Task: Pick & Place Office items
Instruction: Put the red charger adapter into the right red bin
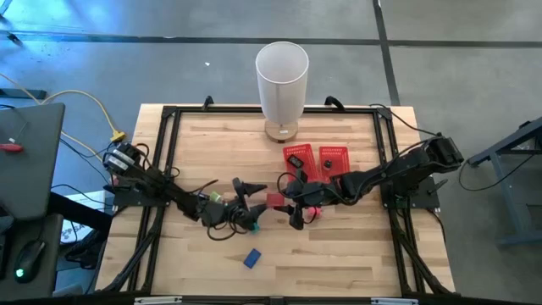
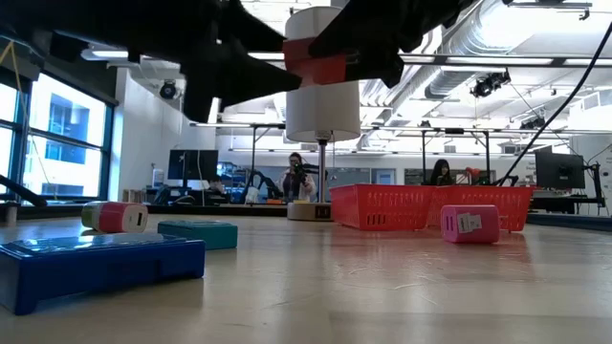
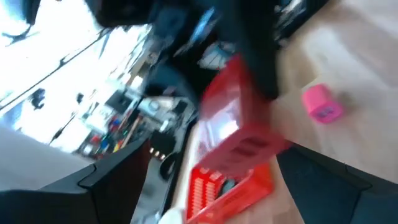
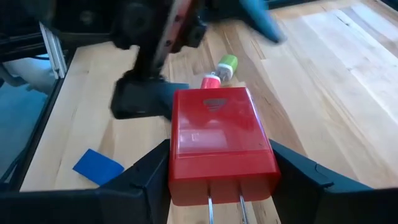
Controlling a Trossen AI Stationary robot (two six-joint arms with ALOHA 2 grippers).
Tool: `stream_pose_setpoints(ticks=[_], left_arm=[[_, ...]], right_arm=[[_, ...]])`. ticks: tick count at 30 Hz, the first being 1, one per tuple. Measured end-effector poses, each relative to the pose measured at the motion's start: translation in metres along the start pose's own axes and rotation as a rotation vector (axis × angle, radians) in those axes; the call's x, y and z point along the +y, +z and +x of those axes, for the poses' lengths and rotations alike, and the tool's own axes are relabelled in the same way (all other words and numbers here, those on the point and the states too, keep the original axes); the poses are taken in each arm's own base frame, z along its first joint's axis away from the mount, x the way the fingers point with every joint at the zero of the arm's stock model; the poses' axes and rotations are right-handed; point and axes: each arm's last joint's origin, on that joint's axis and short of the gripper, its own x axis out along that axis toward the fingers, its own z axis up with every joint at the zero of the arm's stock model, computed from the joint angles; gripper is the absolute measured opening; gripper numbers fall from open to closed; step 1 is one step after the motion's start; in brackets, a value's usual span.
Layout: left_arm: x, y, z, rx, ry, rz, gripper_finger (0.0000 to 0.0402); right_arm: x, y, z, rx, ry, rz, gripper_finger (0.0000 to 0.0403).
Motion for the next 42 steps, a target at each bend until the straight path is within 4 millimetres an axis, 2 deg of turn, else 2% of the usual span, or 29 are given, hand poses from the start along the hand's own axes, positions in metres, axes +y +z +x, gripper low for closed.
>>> stream_pose_setpoints(ticks=[11, 17, 28, 42], left_arm=[[-0.0005, 0.0001, -0.0002, -0.007, -0.011, -0.224, 0.0342], [0.0015, -0.0021, 0.0032, -0.006, -0.008, -0.212, 0.0342], [-0.0020, 0.0016, 0.0007, -0.083, -0.080, -0.061, 0.0339], [0.0009, -0.0014, 0.0048, -0.064, -0.062, -0.074, 0.0265]], right_arm=[[-0.0002, 0.0003, 0.0001, -0.003, -0.002, -0.002, 0.0200], [-0.0018, 0.0006, 0.0004, -0.002, -0.007, 0.000, 0.0202], [-0.0078, 0.0025, 0.0022, 0.005, 0.002, 0.039, 0.0202], [-0.0071, 0.0026, 0.0022, 0.008, 0.025, 0.079, 0.0202]])
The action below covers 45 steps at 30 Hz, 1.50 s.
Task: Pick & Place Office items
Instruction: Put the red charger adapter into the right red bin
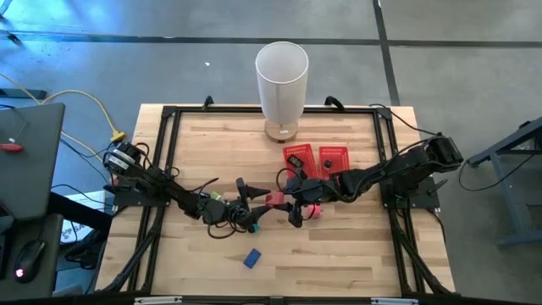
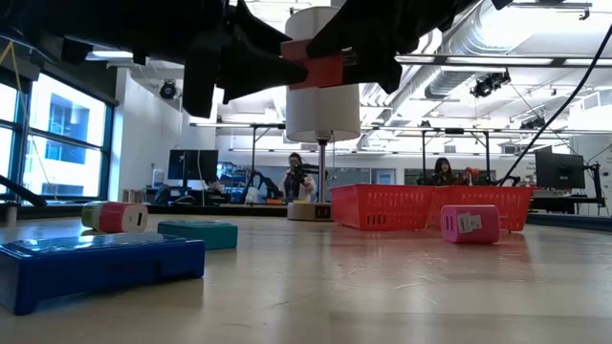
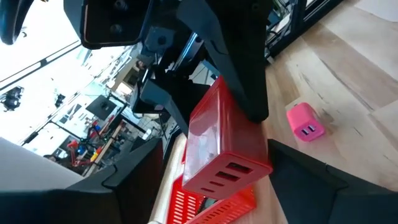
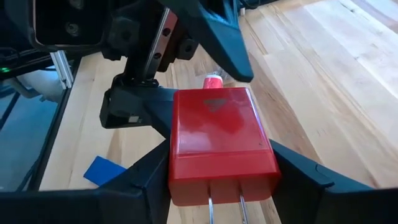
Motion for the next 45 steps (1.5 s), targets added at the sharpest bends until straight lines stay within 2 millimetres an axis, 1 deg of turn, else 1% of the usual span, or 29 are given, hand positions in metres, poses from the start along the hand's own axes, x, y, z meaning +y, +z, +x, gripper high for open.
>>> stream_pose_setpoints(ticks=[7, 13, 18, 22, 29, 34, 37, 42, 45], left_arm=[[0.0000, 0.0000, 0.0000, 0.000, 0.000, 0.000, 0.0231], [-0.0003, 0.0001, -0.0001, -0.001, -0.003, -0.049, 0.0186], [-0.0014, 0.0007, -0.0013, 0.000, -0.007, -0.039, 0.0151], [-0.0027, 0.0024, -0.0032, -0.006, -0.009, -0.056, 0.0145], [-0.0029, 0.0027, -0.0034, -0.009, -0.013, -0.187, 0.0138], [-0.0046, 0.0032, -0.0046, -0.007, -0.023, -0.250, 0.0124], [-0.0058, 0.0038, -0.0058, -0.007, -0.029, -0.305, 0.0115], [-0.0071, 0.0050, -0.0073, -0.009, -0.037, -0.385, 0.0114], [-0.0045, 0.0066, -0.0080, -0.013, -0.036, -0.447, 0.0114]], right_arm=[[0.0002, 0.0003, 0.0000, -0.002, 0.002, 0.004, 0.0204], [0.0011, 0.0012, 0.0000, -0.006, 0.027, 0.014, 0.0207], [0.0012, 0.0013, 0.0000, -0.004, 0.032, 0.036, 0.0206], [-0.0006, 0.0023, 0.0005, -0.003, 0.040, 0.051, 0.0218], [-0.0039, 0.0031, 0.0014, 0.022, 0.081, 0.029, 0.0242], [-0.0042, 0.0021, 0.0014, 0.034, 0.082, 0.008, 0.0246], [-0.0058, -0.0017, 0.0013, 0.072, 0.065, 0.002, 0.0246], [-0.0080, -0.0056, 0.0011, 0.109, 0.038, -0.028, 0.0247], [-0.0081, -0.0066, 0.0009, 0.118, 0.036, -0.067, 0.0247]])
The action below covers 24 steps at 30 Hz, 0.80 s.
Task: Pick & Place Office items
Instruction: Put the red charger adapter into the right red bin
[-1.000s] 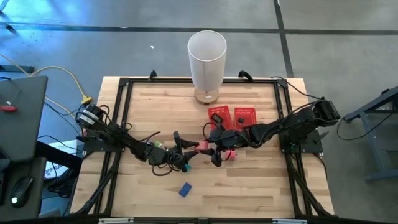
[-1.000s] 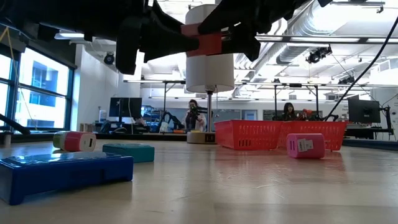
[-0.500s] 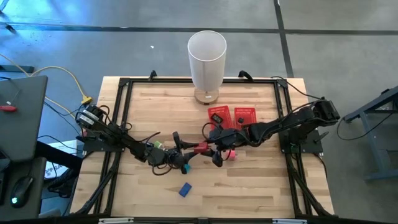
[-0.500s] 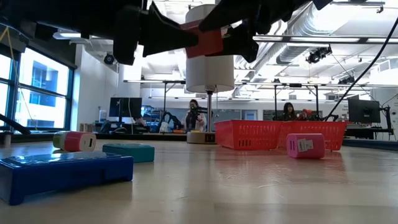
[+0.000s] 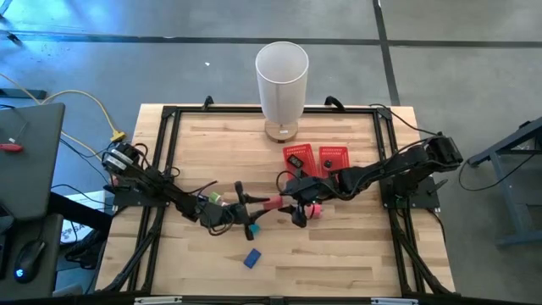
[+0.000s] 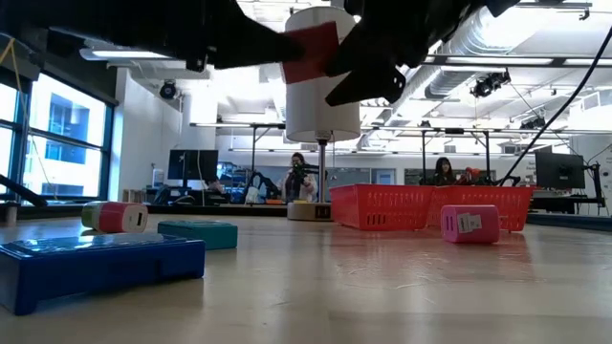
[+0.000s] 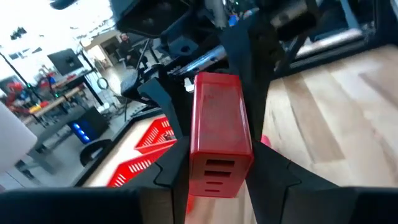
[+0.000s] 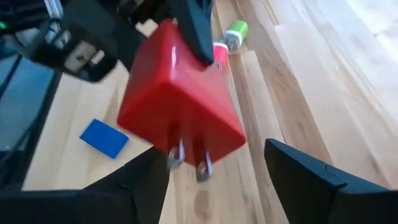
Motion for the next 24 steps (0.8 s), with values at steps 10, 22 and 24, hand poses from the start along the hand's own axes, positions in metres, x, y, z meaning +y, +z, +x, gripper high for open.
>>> stream_pose_setpoints(ticks=[10, 22, 24], left_arm=[[0.023, 0.021, -0.011, 0.061, -0.064, -0.268, 0.0114], [0.050, 0.014, -0.003, 0.196, -0.177, -0.469, 0.0114], [0.052, 0.012, -0.001, 0.209, -0.198, -0.487, 0.0114]], right_arm=[[0.003, -0.008, -0.003, -0.021, -0.261, -0.110, 0.0247], [0.021, -0.008, -0.003, -0.062, -0.158, -0.154, 0.0247], [0.022, -0.008, -0.002, -0.056, -0.112, -0.164, 0.0247]])
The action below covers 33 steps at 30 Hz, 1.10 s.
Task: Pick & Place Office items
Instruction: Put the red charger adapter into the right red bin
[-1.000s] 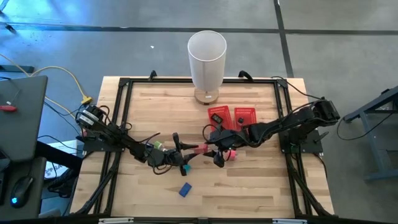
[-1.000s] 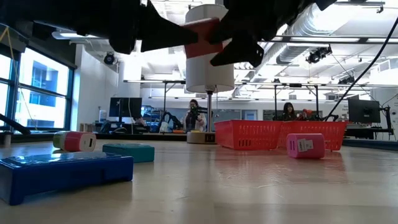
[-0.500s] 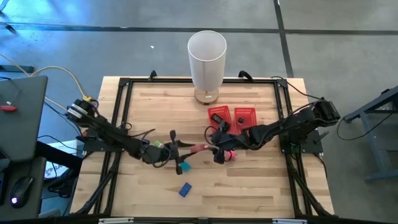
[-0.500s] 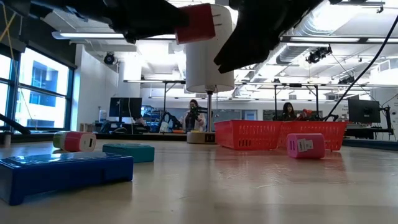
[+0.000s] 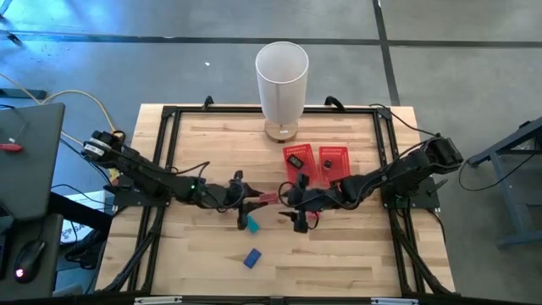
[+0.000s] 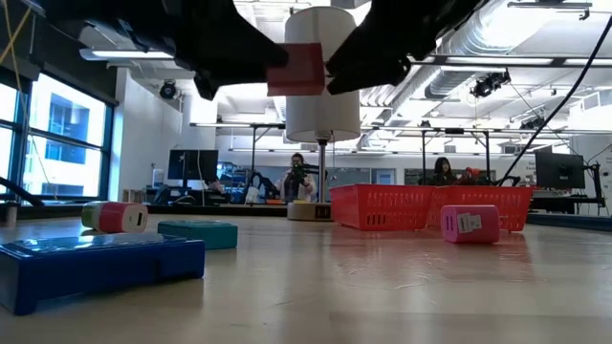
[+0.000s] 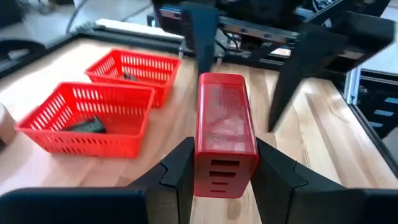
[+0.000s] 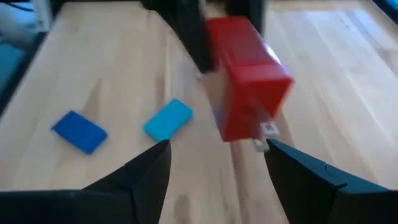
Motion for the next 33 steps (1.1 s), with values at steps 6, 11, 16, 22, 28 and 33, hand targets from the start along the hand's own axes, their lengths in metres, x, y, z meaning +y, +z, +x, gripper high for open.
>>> stream_pose_setpoints(ticks=[6, 11, 16, 22, 28, 33], left_arm=[[0.004, 0.001, 0.002, 0.021, -0.063, -0.023, 0.0114], [0.003, 0.002, 0.003, 0.021, -0.091, -0.026, 0.0114], [0.003, 0.002, 0.003, 0.020, -0.094, -0.027, 0.0114], [0.002, 0.003, 0.003, 0.008, -0.100, -0.031, 0.0114], [0.000, 0.009, 0.002, -0.043, -0.139, -0.040, 0.0113], [0.000, 0.009, 0.002, -0.050, -0.152, -0.032, 0.0113]], right_arm=[[0.001, 0.003, 0.000, -0.019, 0.027, -0.031, 0.0247], [-0.002, 0.006, 0.001, -0.047, 0.017, -0.023, 0.0247], [-0.004, 0.010, 0.002, -0.079, 0.059, -0.018, 0.0247], [-0.002, 0.013, 0.001, -0.099, 0.104, -0.034, 0.0247], [0.000, 0.015, 0.002, -0.121, 0.149, -0.031, 0.0232], [0.001, 0.014, 0.005, -0.122, 0.156, -0.054, 0.0198]])
